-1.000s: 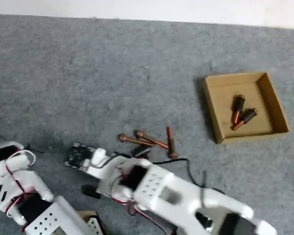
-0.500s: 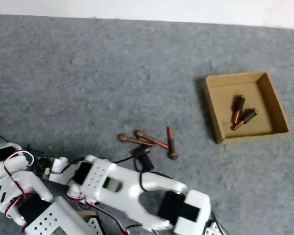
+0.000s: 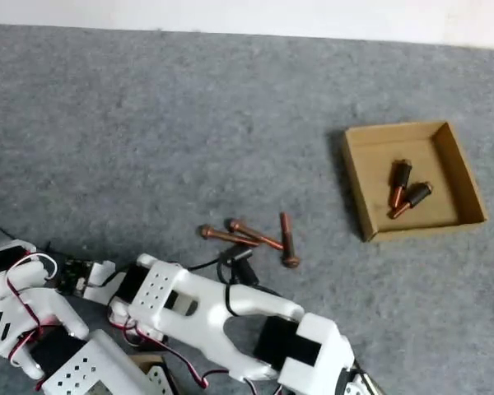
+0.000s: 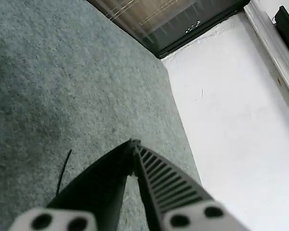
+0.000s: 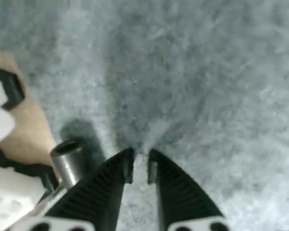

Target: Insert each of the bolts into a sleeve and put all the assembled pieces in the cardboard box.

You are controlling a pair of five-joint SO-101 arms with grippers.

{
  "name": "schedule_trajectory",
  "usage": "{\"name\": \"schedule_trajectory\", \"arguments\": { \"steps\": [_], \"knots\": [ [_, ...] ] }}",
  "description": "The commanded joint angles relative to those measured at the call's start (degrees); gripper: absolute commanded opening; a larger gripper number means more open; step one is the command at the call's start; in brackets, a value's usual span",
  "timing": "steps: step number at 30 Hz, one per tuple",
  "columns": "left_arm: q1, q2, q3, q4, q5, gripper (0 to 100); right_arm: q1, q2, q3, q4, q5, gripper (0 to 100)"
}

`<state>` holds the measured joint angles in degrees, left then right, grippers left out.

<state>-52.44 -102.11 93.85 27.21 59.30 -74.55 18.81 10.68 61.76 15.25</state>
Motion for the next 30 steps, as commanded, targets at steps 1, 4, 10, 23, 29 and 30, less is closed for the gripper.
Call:
{"name": "schedule_trajectory", "arguments": {
  "steps": [1, 4, 10, 23, 29, 30],
  "knots": [
    [-0.48, -0.22, -1.71, -1.49, 0.35, 1, 2.42, -0.22, -0.04, 3.47, 0.44, 0.5],
    [-0.48, -0.22, -1.63, -1.49, 0.35, 1, 6.11, -3.12, -3.12, 6.46, 0.53, 0.5],
    [-0.4, -0.22, -1.63, -1.49, 0.35, 1, 16.92, -16.92, -1.89, 6.9, 4.48, 0.5],
    [2.07, -0.22, -0.84, -1.49, 0.35, 1, 28.44, -21.41, 6.11, -0.75, 6.33, 0.5],
    [1.8, -0.22, -0.57, -1.49, 0.18, 1, 16.13, -21.41, 8.92, -0.75, -0.7, 1.0],
    [1.8, -0.22, -0.31, -1.49, 0.18, 1, 14.11, -21.41, 9.1, -0.75, -1.41, 1.0]
  ]
}}
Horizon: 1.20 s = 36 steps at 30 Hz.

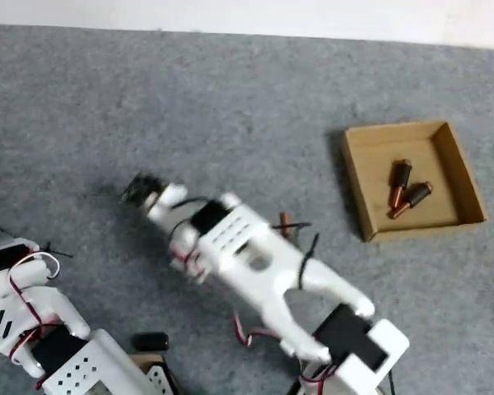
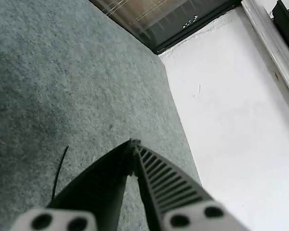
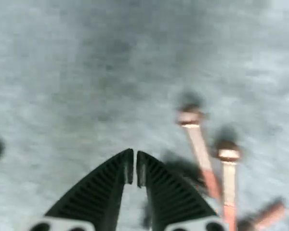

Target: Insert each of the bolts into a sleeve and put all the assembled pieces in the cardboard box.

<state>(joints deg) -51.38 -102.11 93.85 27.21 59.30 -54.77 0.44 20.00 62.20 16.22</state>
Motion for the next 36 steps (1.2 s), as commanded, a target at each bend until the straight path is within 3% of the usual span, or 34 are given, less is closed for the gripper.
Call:
{"name": "schedule_trajectory", "arguments": {
  "steps": [1, 7, 11, 15, 36],
  "knots": [
    [0.84, -0.22, -0.13, -1.49, 0.18, 1, -7.43, -3.03, 0.04, -1.19, -2.99, 1.0],
    [0.66, -0.22, -0.04, -1.49, 0.09, 1, -15.52, -3.03, -0.22, -1.1, -5.8, 6.0],
    [-1.54, -0.22, -0.04, -1.49, 0.09, 1, -18.15, -3.03, -0.04, -1.1, -5.98, 14.2],
    [-1.54, -0.22, -0.04, -1.49, 0.09, 1, -20.18, -2.95, 0.22, -1.1, -5.89, 15.6],
    [0.04, -0.22, 0.31, -1.49, 0.0, 1, -21.49, 6.55, 0.92, -1.45, -5.8, 15.6]
  ]
}}
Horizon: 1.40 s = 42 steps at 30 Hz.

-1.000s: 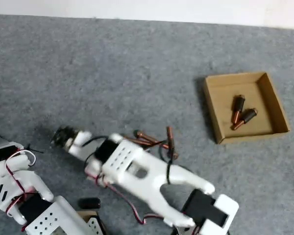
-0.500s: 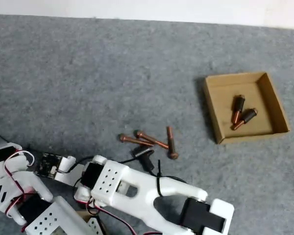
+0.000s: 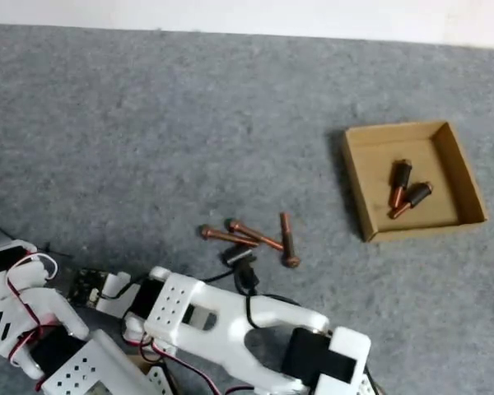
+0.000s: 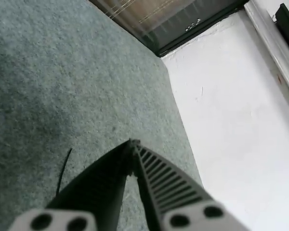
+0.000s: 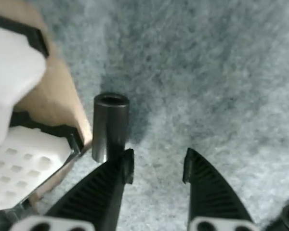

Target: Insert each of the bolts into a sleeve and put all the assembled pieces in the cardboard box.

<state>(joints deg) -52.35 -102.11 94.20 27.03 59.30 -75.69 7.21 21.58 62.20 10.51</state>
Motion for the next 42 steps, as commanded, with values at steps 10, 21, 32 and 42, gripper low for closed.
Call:
{"name": "schedule_trajectory", "arguments": {
  "steps": [10, 21, 32, 42],
  "knots": [
    [-1.27, -0.13, -1.8, -2.9, 0.09, 1, -2.24, -6.02, -3.38, -1.19, -0.44, 15.6],
    [-13.67, -0.22, -10.77, -2.99, 0.26, 1, -4.26, -8.84, -3.03, -2.68, -4.92, 15.6],
    [-14.99, -0.22, -14.73, -2.99, 0.09, 1, -4.18, -9.27, 2.86, -7.78, -9.32, 15.6],
    [-14.9, -0.22, -15.34, -3.43, 0.09, 1, -3.47, -7.69, 6.81, -7.69, -7.47, 15.6]
  ]
}}
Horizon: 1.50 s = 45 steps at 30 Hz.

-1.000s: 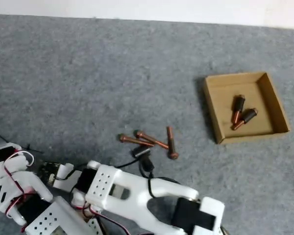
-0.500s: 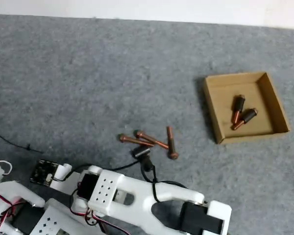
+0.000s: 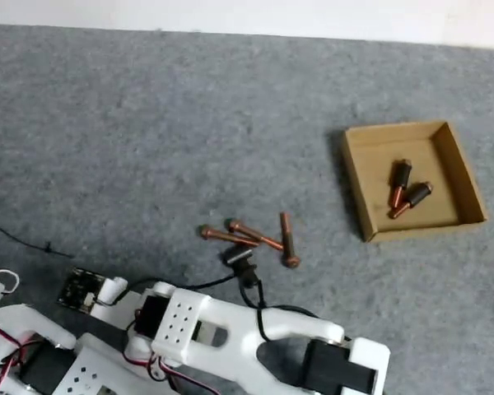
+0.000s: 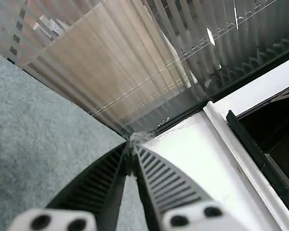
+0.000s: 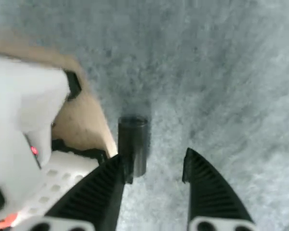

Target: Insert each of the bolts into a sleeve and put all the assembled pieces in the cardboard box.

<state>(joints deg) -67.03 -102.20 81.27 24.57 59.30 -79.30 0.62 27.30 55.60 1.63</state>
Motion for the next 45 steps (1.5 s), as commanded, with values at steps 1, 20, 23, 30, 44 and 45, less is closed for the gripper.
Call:
{"name": "schedule_trajectory", "arguments": {
  "steps": [1, 20, 23, 30, 44, 45],
  "knots": [
    [-0.22, -0.13, -1.8, -0.97, 0.09, 1, 0.13, -1.01, 1.45, -1.19, 1.41, 15.6],
    [13.14, -0.13, 9.45, -0.26, -0.09, 1, 18.51, -6.37, 1.71, -0.92, 5.19, 15.6],
    [16.13, -0.13, 9.27, 2.81, -2.81, 1, 23.78, -11.12, 1.36, 1.27, 6.68, 15.6],
    [31.69, -0.13, 9.01, 11.78, -13.27, 1, 40.04, -25.1, 1.8, 2.95, 8.18, 15.6],
    [54.11, 3.38, -2.33, 41.41, -28.66, 1, 56.92, -31.87, 10.42, -6.2, 8.18, 15.6],
    [54.9, 5.85, -2.51, 41.93, -28.66, 1, 57.01, -31.87, 11.21, -7.25, 8.18, 15.6]
  ]
}}
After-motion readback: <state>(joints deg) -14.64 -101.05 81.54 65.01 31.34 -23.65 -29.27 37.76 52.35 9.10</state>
